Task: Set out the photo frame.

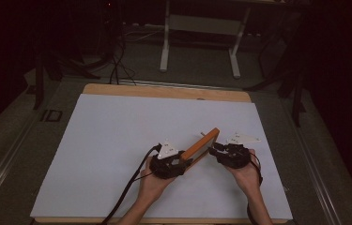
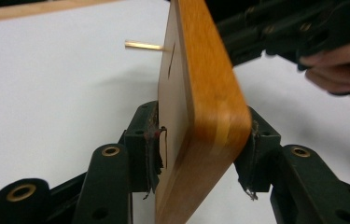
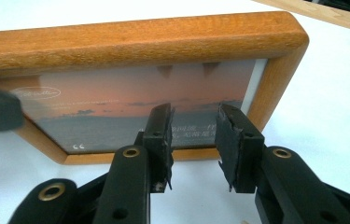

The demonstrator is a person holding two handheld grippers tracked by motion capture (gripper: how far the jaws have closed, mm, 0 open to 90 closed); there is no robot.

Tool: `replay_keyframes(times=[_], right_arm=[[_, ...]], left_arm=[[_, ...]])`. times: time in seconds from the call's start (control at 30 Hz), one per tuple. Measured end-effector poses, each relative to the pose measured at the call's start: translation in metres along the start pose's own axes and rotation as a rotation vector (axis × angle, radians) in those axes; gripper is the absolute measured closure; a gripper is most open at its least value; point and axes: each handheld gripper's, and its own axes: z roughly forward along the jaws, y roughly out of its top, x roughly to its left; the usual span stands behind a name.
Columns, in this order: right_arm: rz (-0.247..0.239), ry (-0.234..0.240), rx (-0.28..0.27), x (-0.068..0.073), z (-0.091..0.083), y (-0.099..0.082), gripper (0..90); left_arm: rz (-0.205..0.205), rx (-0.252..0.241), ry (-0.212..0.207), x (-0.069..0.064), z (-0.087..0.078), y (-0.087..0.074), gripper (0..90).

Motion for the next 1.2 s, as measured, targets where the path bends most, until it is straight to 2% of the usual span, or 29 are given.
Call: replay_keyframes(times=[0.13, 0.27, 0.37, 0.43, 0.53, 0.6, 0.9, 1.2], right_arm=[[0.001, 0.000, 0.000, -0.001, 0.000, 0.000, 66.1], [0.003, -0.001, -0.001, -0.001, 0.000, 0.000, 66.1], [0.003, -0.001, -0.002, -0.001, 0.000, 0.000, 66.2], [0.002, -0.001, -0.003, -0.002, 0.000, -0.001, 66.3], [0.004, 0.001, -0.003, -0.002, 0.000, -0.001, 66.4], [0.003, 0.002, -0.002, -0.002, 0.000, -0.001, 66.5], [-0.007, 0.012, 0.001, -0.002, 0.000, -0.001, 66.5], [-0.015, 0.021, -0.016, -0.001, -0.004, 0.003, 66.7]], left_arm=[[0.009, 0.019, 0.003, 0.001, 0.007, -0.008, 58.1], [-0.003, 0.039, -0.002, 0.000, 0.015, -0.014, 61.1], [0.005, 0.027, 0.009, 0.000, 0.017, -0.016, 62.4], [0.025, 0.018, 0.038, -0.001, 0.016, -0.016, 65.5], [0.017, 0.022, 0.042, 0.003, 0.014, -0.015, 68.3], [0.010, 0.022, 0.039, 0.004, 0.014, -0.015, 68.6], [0.032, 0.046, 0.028, 0.006, 0.011, -0.012, 69.0], [0.055, 0.061, 0.000, 0.014, -0.006, -0.002, 69.1]])
